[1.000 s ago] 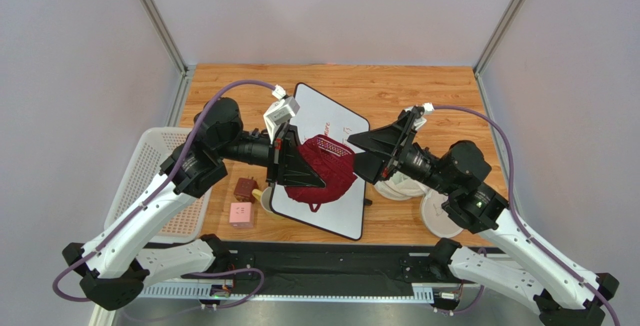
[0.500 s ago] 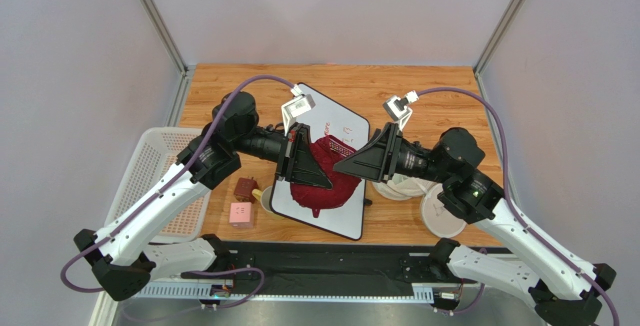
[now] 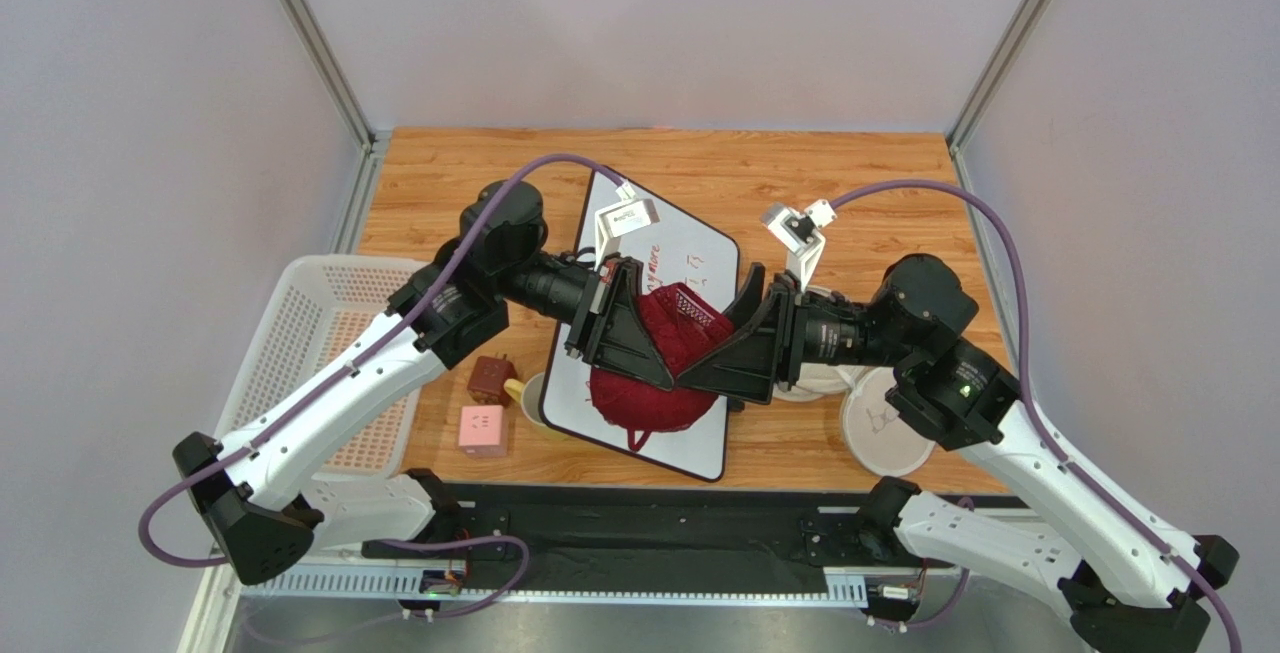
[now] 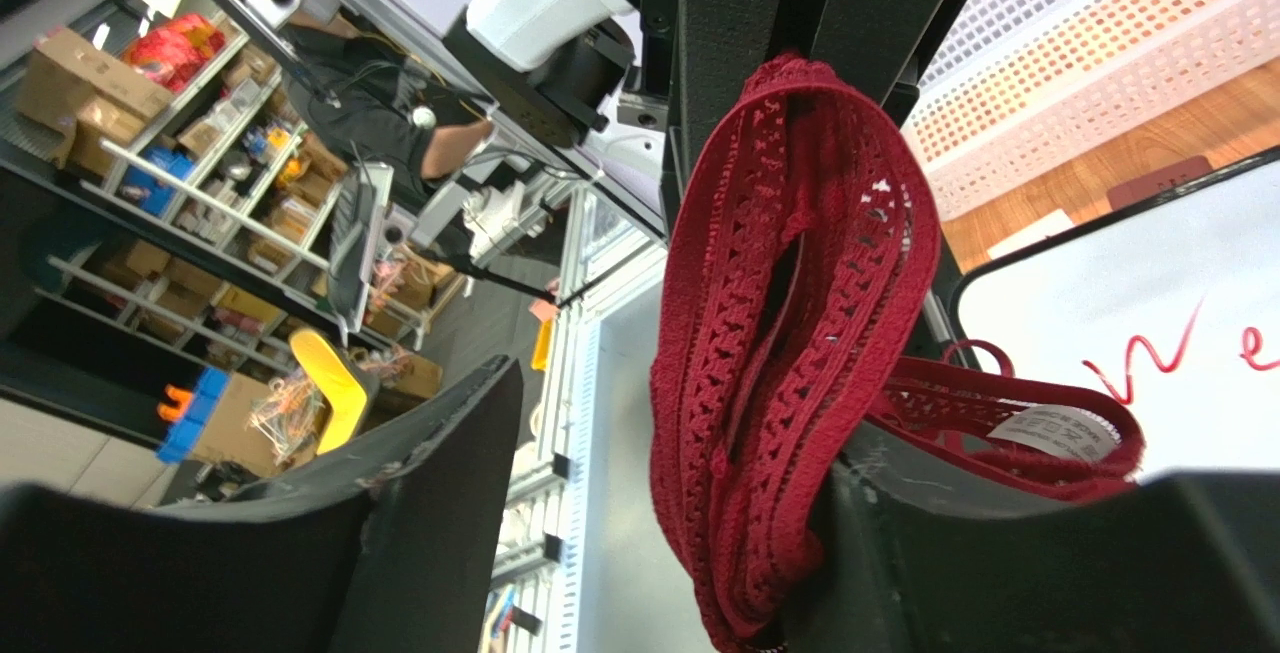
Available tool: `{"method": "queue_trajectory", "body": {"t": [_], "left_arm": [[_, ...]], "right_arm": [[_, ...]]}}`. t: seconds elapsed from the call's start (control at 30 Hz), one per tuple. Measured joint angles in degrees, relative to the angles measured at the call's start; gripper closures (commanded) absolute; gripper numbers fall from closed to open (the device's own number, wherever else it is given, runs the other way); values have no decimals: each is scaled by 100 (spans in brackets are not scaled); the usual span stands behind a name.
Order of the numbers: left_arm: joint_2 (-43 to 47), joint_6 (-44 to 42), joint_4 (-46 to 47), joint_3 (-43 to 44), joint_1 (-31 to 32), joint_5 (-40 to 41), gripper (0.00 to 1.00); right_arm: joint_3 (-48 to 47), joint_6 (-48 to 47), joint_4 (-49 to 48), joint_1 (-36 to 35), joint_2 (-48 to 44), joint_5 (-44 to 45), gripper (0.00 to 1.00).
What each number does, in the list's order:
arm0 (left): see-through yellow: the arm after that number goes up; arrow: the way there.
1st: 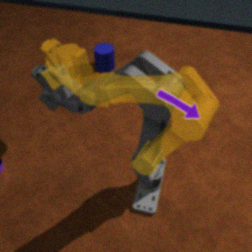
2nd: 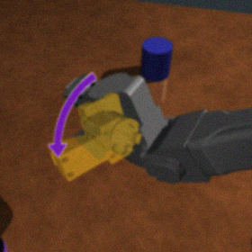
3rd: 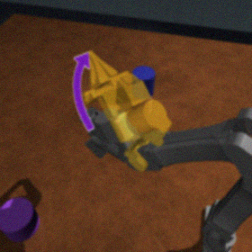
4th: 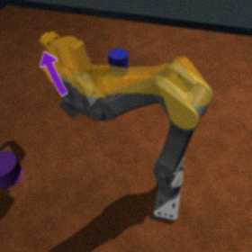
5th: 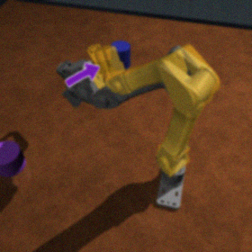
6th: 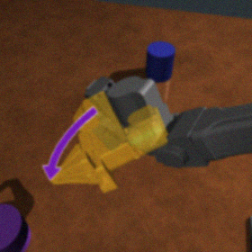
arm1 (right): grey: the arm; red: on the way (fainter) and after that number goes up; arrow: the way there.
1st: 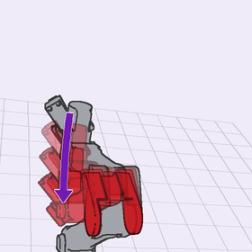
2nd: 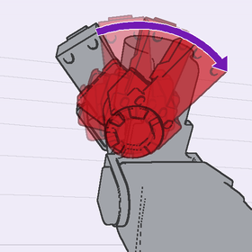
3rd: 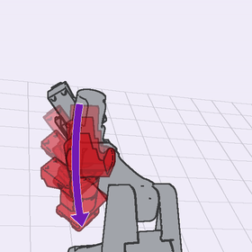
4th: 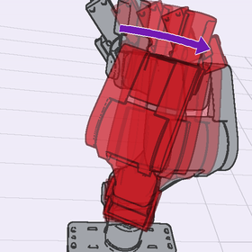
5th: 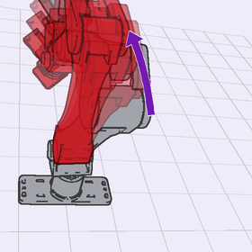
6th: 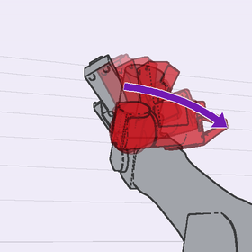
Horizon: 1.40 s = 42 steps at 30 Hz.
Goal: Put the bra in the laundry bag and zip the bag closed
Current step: Adjust the bra, then place the bra in the laundry bag.
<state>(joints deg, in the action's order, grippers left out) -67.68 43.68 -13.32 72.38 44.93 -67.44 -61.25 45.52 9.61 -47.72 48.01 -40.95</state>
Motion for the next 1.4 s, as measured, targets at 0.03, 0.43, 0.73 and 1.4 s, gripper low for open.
{"method": "queue_trajectory", "body": {"t": [0.03,0.43,0.73,1.4], "left_arm": [[-15,28,7,0,9,-37,100],[-85,85,-168,76,33,11,47],[199,-802,-1447,693,-435,2061,30],[-2793,-1502,321,697,861,5252,55]], "right_arm": [[0,-92,39,2,0,-28,54],[4,-688,413,39,-57,-31,100],[404,-1012,1635,28,-1259,699,100],[-741,-1547,5438,28,-1163,7318,100]]}}
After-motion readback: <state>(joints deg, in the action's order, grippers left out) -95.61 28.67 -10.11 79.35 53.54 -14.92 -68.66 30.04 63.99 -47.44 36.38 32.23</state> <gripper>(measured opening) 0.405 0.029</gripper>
